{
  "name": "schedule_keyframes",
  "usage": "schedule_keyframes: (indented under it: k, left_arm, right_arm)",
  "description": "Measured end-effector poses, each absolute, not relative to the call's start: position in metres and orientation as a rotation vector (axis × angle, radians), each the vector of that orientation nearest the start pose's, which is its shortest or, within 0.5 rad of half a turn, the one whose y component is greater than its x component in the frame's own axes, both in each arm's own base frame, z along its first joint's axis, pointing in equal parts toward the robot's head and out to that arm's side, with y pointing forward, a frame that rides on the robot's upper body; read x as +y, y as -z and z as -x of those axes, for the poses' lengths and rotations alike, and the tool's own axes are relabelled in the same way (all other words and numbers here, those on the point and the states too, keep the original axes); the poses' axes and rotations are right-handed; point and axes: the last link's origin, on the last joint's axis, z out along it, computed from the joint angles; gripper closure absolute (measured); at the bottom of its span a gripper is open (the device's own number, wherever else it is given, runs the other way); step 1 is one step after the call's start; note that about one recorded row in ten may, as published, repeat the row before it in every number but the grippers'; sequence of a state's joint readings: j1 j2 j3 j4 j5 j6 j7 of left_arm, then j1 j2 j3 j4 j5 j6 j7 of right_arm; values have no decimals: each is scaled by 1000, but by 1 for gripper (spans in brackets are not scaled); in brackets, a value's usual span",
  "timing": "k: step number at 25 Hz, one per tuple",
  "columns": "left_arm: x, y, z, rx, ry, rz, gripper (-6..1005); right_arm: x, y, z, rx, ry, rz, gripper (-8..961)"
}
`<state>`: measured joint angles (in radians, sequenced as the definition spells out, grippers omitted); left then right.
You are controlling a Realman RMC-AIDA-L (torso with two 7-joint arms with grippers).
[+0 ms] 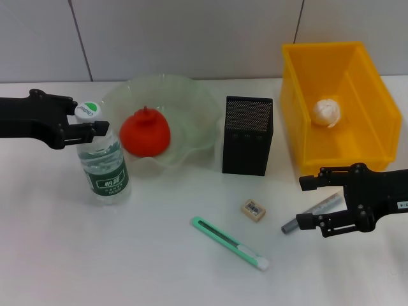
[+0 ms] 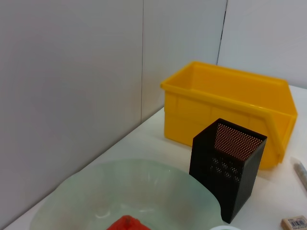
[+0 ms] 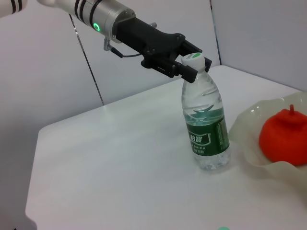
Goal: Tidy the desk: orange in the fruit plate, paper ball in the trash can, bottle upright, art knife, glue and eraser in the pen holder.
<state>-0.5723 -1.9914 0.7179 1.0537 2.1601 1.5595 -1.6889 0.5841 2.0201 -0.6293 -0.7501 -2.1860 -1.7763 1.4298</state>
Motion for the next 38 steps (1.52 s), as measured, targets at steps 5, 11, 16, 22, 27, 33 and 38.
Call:
schedule_keyframes:
  k: [5, 11, 16, 22, 27, 33, 38]
  left_arm:
    - [375, -92, 240, -521, 302, 2635, 467]
    - [375, -92, 242, -529, 301, 2624, 460]
    - [375, -90, 243, -536, 293, 2619, 455]
    - [375, -89, 244, -537, 282, 2616, 448]
    - [375, -93, 241, -524, 286, 2616, 260]
    - [374, -105, 228, -483, 378, 2603, 195]
    - [355, -126, 195, -441, 766, 2691, 199]
  right_arm:
    - [325, -33, -255, 520, -550, 2941, 121]
    - [325, -33, -255, 523, -549, 2943, 121]
    - [325, -33, -255, 527, -550, 2945, 120]
    - [325, -32, -255, 528, -548, 2948, 121]
    - [324, -32, -254, 527, -551, 2954, 121]
    - [324, -32, -254, 527, -561, 2955, 121]
    - [323, -32, -253, 531, -580, 2950, 121]
